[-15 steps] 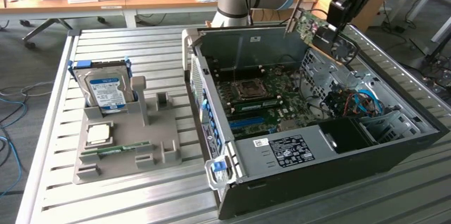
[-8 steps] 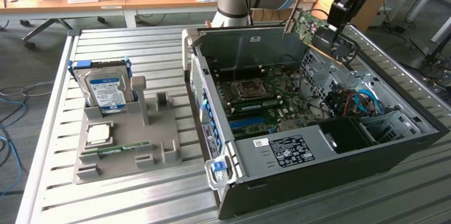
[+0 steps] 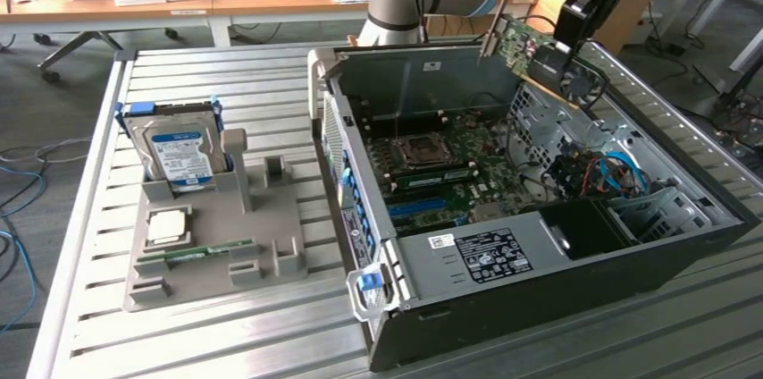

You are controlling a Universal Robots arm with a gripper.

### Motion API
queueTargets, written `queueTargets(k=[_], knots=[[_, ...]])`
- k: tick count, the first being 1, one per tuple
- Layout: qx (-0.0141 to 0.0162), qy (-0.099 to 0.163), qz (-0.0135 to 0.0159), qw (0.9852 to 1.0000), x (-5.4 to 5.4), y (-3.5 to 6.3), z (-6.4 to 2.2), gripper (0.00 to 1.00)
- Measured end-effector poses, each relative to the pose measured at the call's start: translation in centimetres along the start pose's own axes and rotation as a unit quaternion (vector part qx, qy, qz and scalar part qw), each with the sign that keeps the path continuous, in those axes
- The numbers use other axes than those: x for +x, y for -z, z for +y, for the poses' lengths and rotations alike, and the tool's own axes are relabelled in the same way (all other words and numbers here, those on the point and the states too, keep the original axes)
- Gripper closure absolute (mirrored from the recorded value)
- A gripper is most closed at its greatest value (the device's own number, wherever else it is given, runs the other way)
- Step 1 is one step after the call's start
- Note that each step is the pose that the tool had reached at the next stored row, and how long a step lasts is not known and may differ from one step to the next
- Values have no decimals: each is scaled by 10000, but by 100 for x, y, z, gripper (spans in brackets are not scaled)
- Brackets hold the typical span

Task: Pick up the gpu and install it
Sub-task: 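Insert the gpu into the slot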

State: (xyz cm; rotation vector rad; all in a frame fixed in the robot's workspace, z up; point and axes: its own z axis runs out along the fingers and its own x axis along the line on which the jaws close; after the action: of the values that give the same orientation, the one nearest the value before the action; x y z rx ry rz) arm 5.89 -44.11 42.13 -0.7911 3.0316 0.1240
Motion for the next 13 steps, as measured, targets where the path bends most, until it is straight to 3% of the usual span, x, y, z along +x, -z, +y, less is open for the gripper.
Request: queueTargets(k=[13], knots=[[-12, 471, 36, 9989, 0, 0, 0, 73]])
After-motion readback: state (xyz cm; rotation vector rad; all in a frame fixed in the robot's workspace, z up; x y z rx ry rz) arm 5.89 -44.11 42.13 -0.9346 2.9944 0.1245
